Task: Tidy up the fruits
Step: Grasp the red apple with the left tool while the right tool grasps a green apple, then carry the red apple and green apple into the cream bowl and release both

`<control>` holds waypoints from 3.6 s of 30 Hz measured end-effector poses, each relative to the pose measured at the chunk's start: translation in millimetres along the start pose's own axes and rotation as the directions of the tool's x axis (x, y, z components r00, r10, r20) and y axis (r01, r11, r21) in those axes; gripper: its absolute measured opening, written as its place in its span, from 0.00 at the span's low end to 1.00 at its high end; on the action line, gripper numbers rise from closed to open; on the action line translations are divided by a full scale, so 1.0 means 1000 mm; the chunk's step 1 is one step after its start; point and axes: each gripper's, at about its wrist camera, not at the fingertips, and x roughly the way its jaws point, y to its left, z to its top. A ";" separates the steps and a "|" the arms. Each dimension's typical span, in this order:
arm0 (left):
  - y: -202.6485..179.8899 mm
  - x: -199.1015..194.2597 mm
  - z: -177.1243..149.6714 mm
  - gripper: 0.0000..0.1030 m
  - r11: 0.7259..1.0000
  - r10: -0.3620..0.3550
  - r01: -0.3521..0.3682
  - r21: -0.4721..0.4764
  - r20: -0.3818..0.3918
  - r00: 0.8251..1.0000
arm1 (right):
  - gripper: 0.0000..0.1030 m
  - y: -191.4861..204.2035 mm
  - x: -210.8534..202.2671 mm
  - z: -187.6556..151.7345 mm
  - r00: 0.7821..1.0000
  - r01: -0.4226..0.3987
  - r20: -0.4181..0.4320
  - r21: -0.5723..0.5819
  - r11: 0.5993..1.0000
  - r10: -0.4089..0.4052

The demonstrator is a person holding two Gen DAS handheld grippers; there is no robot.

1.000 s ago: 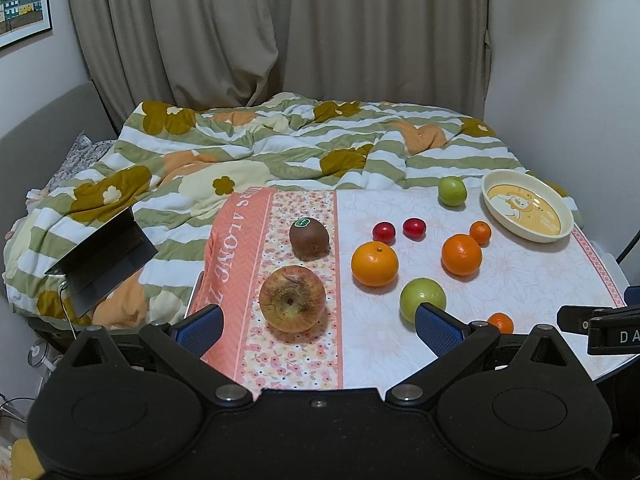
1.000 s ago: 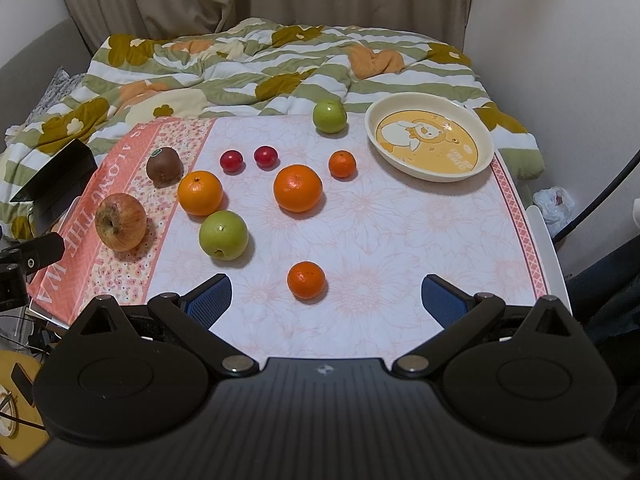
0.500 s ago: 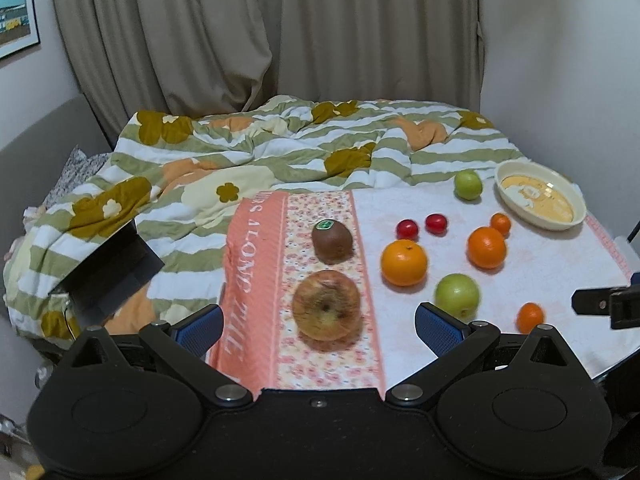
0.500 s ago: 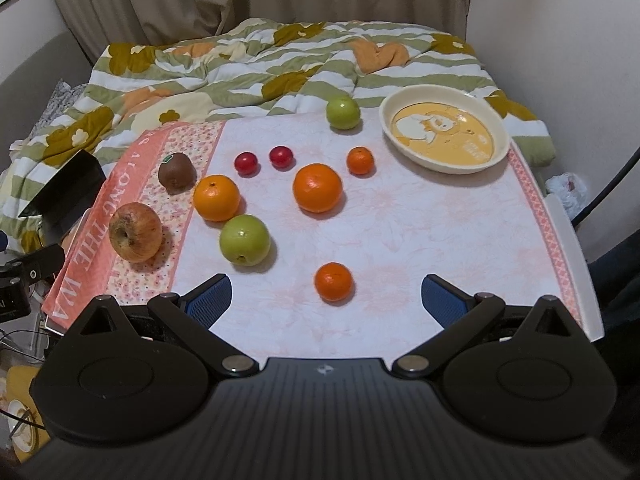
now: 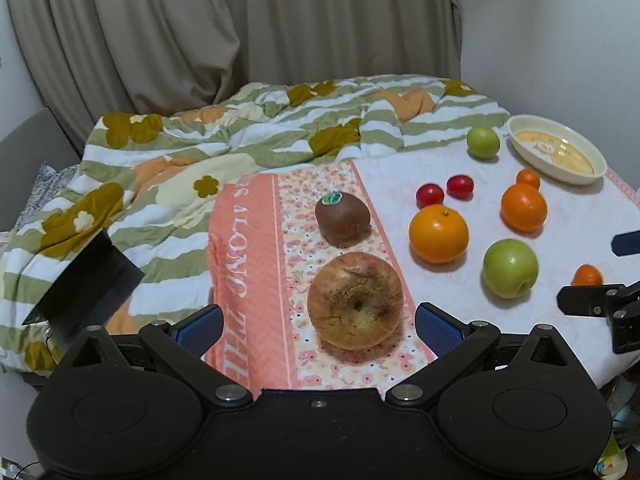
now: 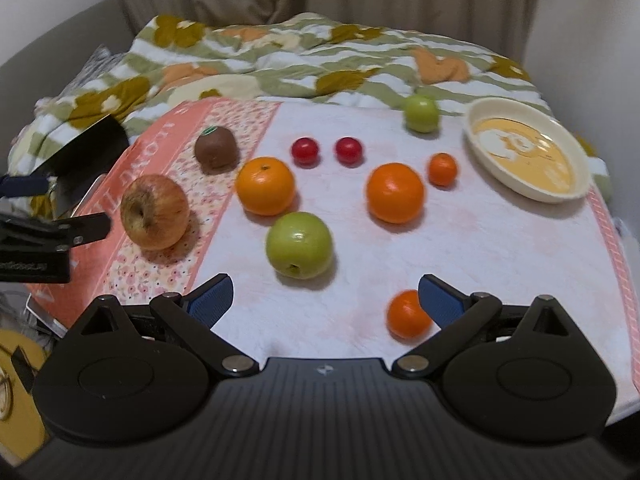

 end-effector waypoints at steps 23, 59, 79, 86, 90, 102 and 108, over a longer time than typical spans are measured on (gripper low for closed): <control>-0.020 0.068 0.012 0.84 0.999 0.013 -0.016 -0.037 -0.094 0.996 | 0.88 0.008 0.078 0.020 0.991 -0.129 -0.054 -0.179 0.975 0.121; -0.018 0.004 0.007 0.75 0.997 -0.059 0.059 -0.043 -0.002 0.998 | 0.69 -0.004 0.021 0.028 0.999 -0.038 0.017 -0.079 0.996 0.040; -0.163 -0.046 0.095 0.75 0.997 -0.030 0.039 -0.060 0.141 0.989 | 0.69 -0.184 -0.068 0.050 0.991 -0.007 0.134 -0.024 1.000 0.010; -0.217 -0.021 0.135 0.75 0.994 -0.048 0.062 -0.088 0.158 0.986 | 0.69 -0.259 -0.053 0.068 0.990 -0.005 0.140 -0.025 1.000 0.008; -0.238 0.002 0.155 0.75 0.994 -0.065 0.078 -0.082 0.145 0.987 | 0.69 -0.290 -0.037 0.078 0.991 -0.001 0.135 0.000 1.000 0.001; -0.285 0.091 0.207 0.75 0.992 -0.126 0.125 0.015 0.084 0.988 | 0.69 -0.347 0.027 0.118 0.993 0.021 0.114 0.047 0.999 -0.026; -0.304 0.145 0.222 0.75 0.984 -0.164 0.161 0.081 0.026 0.986 | 0.69 -0.365 0.055 0.129 0.995 0.044 0.083 0.071 0.997 -0.050</control>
